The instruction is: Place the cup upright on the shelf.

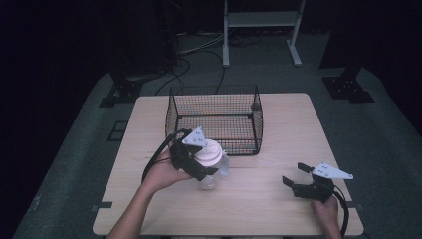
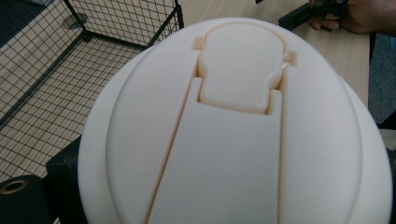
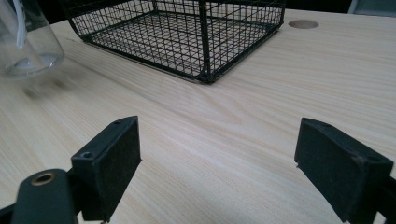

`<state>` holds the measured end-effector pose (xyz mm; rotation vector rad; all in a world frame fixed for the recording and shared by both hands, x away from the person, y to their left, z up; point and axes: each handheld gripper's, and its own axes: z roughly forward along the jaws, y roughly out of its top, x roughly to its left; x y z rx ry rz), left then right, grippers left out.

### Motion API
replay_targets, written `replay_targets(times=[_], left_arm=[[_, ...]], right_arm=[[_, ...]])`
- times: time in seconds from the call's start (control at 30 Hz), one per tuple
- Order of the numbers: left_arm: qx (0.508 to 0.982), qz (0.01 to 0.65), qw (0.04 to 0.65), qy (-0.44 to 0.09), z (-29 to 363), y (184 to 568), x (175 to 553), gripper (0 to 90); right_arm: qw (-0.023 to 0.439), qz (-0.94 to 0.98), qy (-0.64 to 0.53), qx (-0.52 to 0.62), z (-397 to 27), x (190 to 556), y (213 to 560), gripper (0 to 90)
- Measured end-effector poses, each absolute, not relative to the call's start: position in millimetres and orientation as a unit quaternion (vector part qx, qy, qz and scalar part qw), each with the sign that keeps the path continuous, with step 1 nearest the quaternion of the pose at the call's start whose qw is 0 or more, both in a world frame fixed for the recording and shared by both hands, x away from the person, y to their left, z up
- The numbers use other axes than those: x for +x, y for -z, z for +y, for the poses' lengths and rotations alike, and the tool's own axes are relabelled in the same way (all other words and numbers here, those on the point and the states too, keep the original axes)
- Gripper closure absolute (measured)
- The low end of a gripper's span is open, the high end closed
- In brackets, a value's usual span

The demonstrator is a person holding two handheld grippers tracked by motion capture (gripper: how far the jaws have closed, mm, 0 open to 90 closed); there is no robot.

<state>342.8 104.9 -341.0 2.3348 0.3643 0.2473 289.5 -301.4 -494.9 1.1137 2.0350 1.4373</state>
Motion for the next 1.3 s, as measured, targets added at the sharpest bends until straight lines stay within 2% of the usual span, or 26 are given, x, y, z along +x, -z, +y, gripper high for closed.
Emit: replay_targets(times=[0.73, 1.3], left_arm=[[0.914, 0.129, 0.374, -0.088, 79, 265, 385, 4.9], [0.918, 0.146, 0.361, -0.082, 66, 238, 422, 4.8]], right_arm=[[0.205, 0.727, -0.52, 0.399, -302, 290, 495, 13.4], [0.205, 0.725, -0.523, 0.399, -302, 290, 494, 13.5]])
